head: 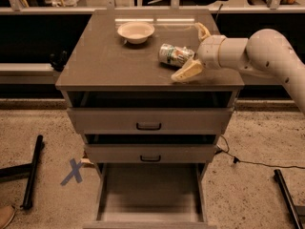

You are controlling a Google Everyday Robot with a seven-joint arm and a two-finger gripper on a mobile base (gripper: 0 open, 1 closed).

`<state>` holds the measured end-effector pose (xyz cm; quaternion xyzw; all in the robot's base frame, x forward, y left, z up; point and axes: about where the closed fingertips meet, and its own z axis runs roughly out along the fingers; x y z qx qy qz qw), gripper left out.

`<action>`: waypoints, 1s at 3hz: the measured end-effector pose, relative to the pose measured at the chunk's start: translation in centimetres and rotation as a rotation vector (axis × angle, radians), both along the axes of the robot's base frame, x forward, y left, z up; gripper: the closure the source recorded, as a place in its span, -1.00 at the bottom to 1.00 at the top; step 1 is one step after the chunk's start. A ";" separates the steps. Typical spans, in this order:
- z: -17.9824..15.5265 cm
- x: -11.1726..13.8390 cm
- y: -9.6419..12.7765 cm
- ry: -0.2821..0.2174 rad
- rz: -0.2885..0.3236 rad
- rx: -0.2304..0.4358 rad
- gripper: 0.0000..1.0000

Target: Pick 7up can from bottom drawer and place on counter

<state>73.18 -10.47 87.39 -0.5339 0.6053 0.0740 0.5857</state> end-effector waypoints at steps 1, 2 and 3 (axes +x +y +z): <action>0.1 0.0 -0.1 -0.001 -0.001 0.000 -1.00; 2.1 -1.1 -2.3 -0.058 -0.045 0.026 -1.00; 5.3 -4.1 -6.9 -0.150 -0.129 0.087 -1.00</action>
Offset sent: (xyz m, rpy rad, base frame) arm -0.0336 -0.0748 0.0646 0.0750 -0.1696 -0.1398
